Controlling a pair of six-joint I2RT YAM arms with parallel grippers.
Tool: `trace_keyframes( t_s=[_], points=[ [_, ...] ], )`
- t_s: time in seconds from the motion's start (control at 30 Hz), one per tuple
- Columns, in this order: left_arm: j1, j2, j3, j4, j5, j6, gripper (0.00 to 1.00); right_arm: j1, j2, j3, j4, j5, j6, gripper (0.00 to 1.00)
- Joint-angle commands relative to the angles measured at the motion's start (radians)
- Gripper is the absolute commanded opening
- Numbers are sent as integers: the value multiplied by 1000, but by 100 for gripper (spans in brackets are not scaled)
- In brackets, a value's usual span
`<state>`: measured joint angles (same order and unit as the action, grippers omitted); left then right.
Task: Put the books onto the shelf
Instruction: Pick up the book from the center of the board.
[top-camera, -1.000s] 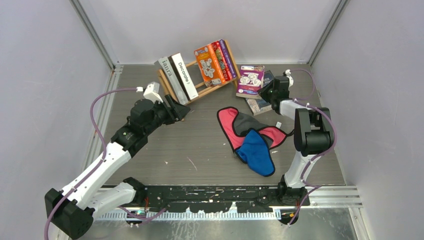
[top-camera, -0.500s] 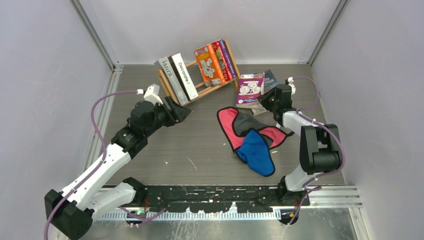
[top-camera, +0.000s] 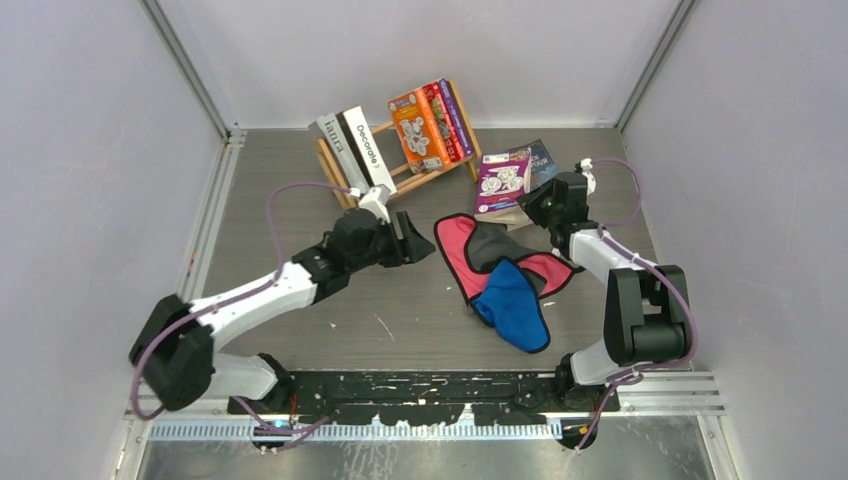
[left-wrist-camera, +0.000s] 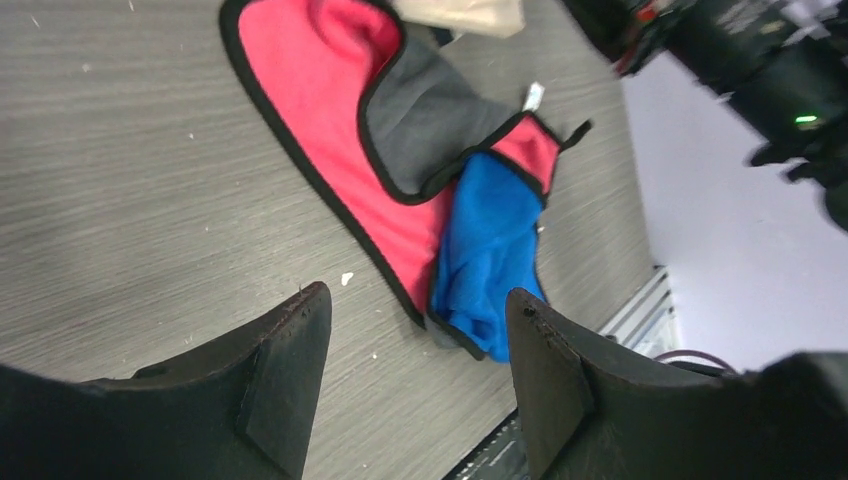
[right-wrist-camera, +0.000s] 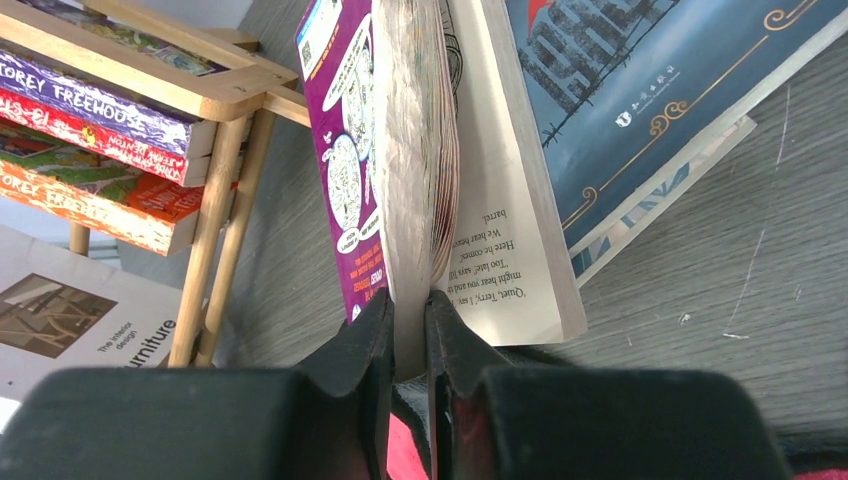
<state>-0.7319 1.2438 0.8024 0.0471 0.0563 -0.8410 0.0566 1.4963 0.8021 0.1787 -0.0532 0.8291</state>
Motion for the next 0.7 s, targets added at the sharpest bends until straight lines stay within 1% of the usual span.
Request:
trace_keyframes(
  t_s=[0.0, 0.13, 0.3, 0.4, 0.47, 0.53, 0.67],
  points=[
    [-25, 138, 71, 170, -29, -19, 65, -17, -34, 17, 67, -4, 52, 1],
    [-42, 251, 109, 249, -71, -41, 65, -35, -28, 10, 83, -24, 73, 1],
    [-57, 343, 146, 313, -126, -61, 65, -43, -33, -5, 88, -34, 86, 1],
    [-60, 409, 179, 360, -128, -82, 65, -43, -34, -27, 108, -59, 108, 1],
    [-62, 466, 201, 395, -128, -99, 65, -76, -35, -46, 131, -83, 129, 1],
    [-63, 512, 224, 429, -125, -113, 65, -85, -40, -57, 142, -99, 143, 1],
    [-63, 588, 277, 454, -122, -118, 65, -113, -48, -86, 164, -135, 170, 1]
  ],
)
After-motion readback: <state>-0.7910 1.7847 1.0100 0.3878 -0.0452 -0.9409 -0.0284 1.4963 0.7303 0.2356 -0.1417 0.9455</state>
